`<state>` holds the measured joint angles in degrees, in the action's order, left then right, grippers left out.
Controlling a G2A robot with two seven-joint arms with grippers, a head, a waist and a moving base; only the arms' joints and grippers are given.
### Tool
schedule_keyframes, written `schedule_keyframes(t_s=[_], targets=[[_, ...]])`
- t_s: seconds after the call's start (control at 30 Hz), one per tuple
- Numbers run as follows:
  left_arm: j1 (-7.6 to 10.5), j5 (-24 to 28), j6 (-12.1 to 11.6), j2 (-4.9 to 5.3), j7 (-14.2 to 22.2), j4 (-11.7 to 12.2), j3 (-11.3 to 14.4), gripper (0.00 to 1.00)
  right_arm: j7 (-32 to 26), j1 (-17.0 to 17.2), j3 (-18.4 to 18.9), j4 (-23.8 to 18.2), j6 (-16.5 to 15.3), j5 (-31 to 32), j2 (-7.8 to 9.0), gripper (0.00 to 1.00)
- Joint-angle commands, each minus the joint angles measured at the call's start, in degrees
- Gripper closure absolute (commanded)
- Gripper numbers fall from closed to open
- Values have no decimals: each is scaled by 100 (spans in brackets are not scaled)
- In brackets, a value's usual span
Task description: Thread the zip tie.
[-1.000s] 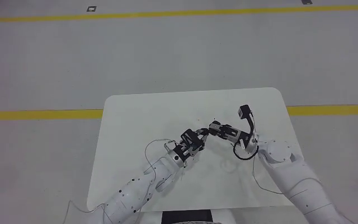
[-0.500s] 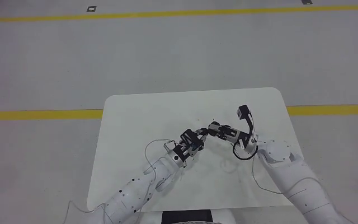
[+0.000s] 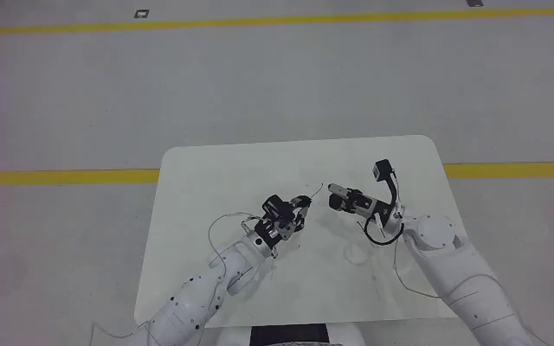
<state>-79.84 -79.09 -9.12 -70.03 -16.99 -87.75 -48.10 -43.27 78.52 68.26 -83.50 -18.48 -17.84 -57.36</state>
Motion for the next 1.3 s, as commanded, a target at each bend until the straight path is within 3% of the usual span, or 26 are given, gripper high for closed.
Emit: schedule_keyframes(t_s=[0.0, 0.13, 0.27, 0.4, 0.7, 0.77, 0.87, 1.0, 1.1, 1.27], targets=[[-62, 223, -424, 69, 16, -41, -215, 100, -102, 17, 119, -77, -88, 133, 30, 0], [-264, 447, -1033, 193, 65, -172, -522, 100, -336, 123, 372, -289, -100, 393, 96, 0], [-390, 909, -1036, 305, 126, -327, -405, 100, -539, 260, 523, -557, -100, 782, 148, 0], [-296, 1824, -1036, 457, 522, -311, -72, 100, -594, 343, 584, -685, -100, 1065, 173, 0], [-305, 1875, -1036, 455, 520, -309, -71, 100, -594, 343, 584, -685, -100, 1065, 173, 0], [-318, 2495, -1036, 449, 670, -278, -90, 100, -535, 349, 566, -725, -100, 1214, 172, 0], [-320, 3440, -1036, 490, 1216, -360, -22, 100, -694, 332, 583, -777, -100, 1601, 198, 0], [-250, 4789, -1036, 645, 2170, -577, 91, 100, -1196, 312, 677, -773, -100, 1558, 239, 0], [-169, 5554, -1036, 775, 2663, -690, 156, 100, -2127, 214, 695, -751, -100, 825, 241, 0], [-34, 6433, -1036, 961, 3018, -874, 213, 100, -3147, 43, 822, -477, -100, 32, 152, 0]])
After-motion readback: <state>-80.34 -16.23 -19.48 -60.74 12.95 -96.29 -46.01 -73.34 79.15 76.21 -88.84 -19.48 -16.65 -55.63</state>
